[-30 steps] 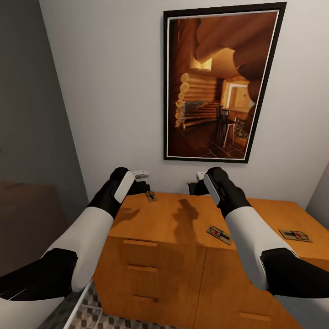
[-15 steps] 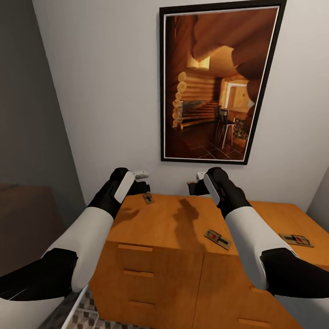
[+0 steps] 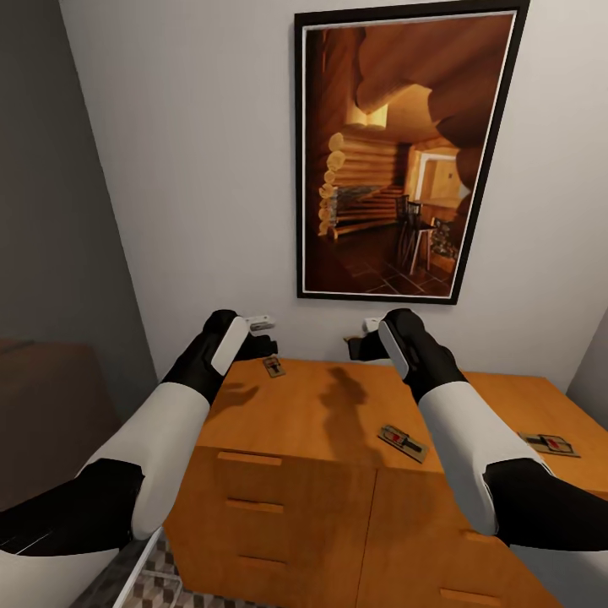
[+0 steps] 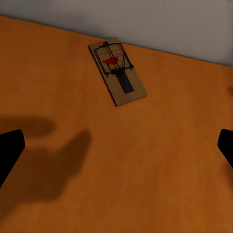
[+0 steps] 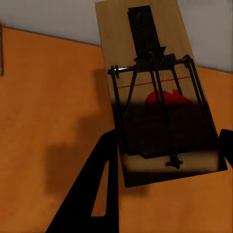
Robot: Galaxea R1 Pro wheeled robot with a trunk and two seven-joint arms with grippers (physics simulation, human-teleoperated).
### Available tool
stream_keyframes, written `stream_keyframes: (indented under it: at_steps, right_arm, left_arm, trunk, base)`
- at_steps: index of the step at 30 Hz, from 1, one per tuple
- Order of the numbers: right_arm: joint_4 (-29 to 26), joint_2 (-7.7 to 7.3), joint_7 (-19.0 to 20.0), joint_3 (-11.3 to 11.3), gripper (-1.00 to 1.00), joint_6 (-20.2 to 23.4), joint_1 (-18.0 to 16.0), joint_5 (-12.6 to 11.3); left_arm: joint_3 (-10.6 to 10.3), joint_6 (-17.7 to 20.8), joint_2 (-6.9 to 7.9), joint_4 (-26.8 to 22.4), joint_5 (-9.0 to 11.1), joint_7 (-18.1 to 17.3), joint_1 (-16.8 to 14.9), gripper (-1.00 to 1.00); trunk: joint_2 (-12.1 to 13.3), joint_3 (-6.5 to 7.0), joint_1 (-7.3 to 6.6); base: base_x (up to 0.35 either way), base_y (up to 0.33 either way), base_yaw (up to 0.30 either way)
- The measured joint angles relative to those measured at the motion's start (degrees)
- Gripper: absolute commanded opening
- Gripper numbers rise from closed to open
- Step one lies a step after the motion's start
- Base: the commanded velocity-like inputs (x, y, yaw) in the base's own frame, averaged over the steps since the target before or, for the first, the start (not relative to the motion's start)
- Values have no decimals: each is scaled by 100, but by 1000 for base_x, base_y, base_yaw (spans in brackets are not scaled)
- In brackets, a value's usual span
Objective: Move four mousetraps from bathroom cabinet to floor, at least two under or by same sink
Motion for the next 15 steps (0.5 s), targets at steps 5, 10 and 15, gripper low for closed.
stream_keyframes:
  at_steps: [5,10,15]
  right_arm:
    - [-124,-246,35,5,-100,0,35,39]
    - [-990,-836,55,-4,-100,1,62,78]
    - [-1910,-1551,215,-3,-100,0,360,50]
  left_arm:
    - [0,6,0,-8,-1,-34,0,100]
    - [3,10,0,-16,-8,-52,1,100]
    - [9,11,0,-22,-6,-54,1,100]
  trunk:
    - [0,0,0]
    - [-1,1,0]
    - [0,0,0]
  base:
    - [0,0,0]
    - [0,0,0]
    - [0,0,0]
